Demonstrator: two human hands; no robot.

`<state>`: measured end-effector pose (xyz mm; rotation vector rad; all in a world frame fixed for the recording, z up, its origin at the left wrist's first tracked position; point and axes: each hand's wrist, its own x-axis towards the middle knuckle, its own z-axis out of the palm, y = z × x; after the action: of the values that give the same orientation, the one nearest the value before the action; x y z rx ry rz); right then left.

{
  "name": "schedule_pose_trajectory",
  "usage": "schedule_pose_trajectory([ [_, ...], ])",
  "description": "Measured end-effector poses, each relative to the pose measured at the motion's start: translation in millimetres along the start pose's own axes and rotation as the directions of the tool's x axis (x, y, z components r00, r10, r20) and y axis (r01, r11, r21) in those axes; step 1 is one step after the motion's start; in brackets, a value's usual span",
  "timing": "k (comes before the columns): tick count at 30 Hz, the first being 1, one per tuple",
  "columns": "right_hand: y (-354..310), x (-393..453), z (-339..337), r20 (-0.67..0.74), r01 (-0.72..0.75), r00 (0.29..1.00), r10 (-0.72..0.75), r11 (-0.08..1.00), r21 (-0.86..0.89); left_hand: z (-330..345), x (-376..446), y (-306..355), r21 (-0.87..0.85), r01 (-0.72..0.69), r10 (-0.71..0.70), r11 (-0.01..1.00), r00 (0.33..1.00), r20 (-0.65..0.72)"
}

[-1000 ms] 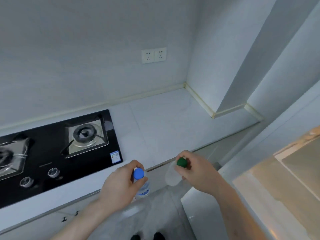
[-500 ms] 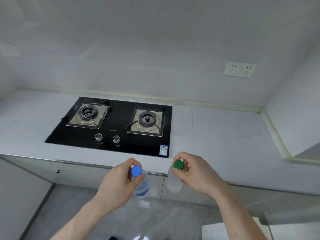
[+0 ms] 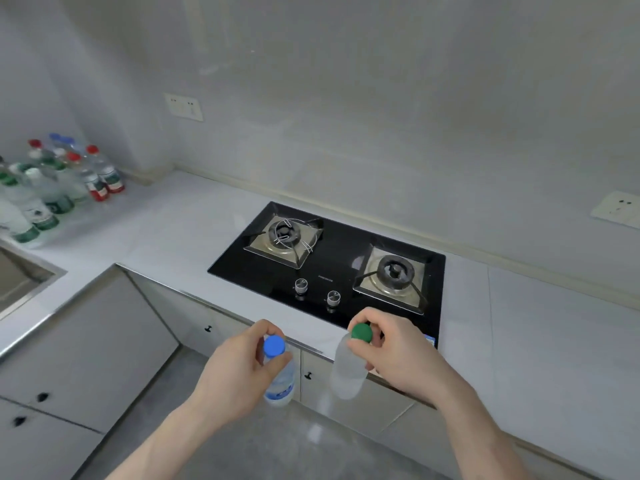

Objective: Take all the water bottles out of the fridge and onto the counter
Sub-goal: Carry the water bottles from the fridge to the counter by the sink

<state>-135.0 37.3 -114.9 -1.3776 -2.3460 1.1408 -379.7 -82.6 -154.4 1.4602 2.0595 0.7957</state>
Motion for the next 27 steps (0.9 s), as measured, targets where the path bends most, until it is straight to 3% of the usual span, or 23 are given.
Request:
schedule_pose_trajectory([
  [13,-122.4,97.9,100.2,0.089,0.155,0.984,-0.152,0.988,-0.022,-117.7,3.2,-101.2,-0.017,0.119,-0.12,0.993,0.982,-0.147],
  [27,-217.0,208.1,163.5,0.207,0.341,0.917,-0.34,0.94,0.035,-189.9,25.4,-177.0,-0.091,0.246,-0.263,0.965,0.918,-0.297],
])
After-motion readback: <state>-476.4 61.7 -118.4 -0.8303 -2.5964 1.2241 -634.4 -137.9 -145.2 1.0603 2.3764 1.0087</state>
